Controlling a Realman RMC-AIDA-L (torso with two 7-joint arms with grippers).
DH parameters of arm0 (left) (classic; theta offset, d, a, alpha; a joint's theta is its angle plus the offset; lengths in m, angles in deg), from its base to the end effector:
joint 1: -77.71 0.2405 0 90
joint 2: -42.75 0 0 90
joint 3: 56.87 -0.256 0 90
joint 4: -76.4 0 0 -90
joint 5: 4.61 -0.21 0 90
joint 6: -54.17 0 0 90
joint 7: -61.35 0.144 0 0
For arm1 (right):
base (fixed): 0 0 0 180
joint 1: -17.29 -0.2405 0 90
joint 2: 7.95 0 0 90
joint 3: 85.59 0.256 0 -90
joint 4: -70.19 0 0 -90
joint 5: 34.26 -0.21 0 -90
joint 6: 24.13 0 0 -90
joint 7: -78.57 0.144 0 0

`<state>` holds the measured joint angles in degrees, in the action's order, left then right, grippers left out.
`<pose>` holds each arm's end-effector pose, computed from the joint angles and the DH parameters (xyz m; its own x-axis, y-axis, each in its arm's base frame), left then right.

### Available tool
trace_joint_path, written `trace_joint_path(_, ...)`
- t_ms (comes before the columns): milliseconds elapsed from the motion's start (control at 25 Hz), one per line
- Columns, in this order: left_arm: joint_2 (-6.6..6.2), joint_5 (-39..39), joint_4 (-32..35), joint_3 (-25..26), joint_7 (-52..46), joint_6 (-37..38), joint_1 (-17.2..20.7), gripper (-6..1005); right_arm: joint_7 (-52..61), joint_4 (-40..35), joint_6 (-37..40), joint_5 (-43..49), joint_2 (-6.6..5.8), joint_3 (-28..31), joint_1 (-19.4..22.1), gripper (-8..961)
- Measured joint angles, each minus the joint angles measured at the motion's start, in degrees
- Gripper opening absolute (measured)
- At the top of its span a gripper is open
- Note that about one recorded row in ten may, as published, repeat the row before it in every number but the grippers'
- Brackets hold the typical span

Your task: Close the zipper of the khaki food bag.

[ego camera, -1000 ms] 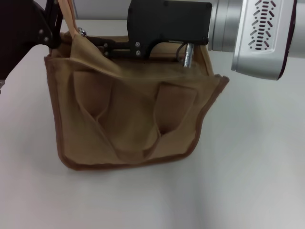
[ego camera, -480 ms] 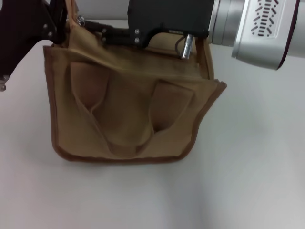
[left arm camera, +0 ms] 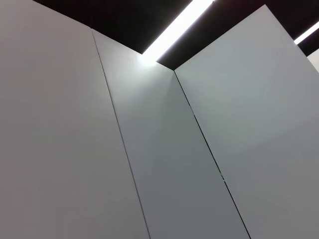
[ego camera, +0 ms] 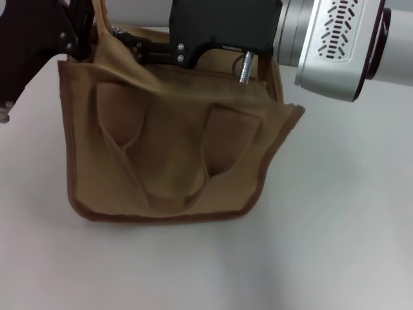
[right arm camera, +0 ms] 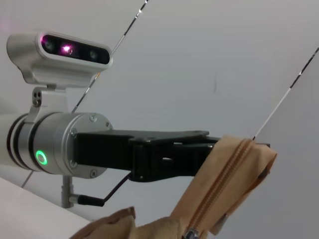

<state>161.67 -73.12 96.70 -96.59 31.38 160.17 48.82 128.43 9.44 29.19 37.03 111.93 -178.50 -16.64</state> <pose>-0.2242 0.3147 0.0477 0.4376 -0.5500 0.7114 0.2554 -0.6826 -0.6847 0.0631 0.3684 -0.0499 0.7384 0.5485 -0.3924 0.2706 -0.7739 -0.5726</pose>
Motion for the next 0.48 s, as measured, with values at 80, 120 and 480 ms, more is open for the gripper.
trace_joint_path(80,0.00,0.0,0.0,0.0,0.0,0.0,0.0,16,-0.3,0.0,0.0,0.0,0.00,0.0,0.0,676)
trace_joint_path(120,0.00,0.0,0.0,0.0,0.0,0.0,0.0,16,-0.5,-0.1,0.0,-0.1,0.00,0.0,0.1,672)
trace_joint_path(480,0.00,0.0,0.0,0.0,0.0,0.0,-0.1,16,-2.1,-0.3,0.2,-0.3,0.00,-0.9,0.6,636)
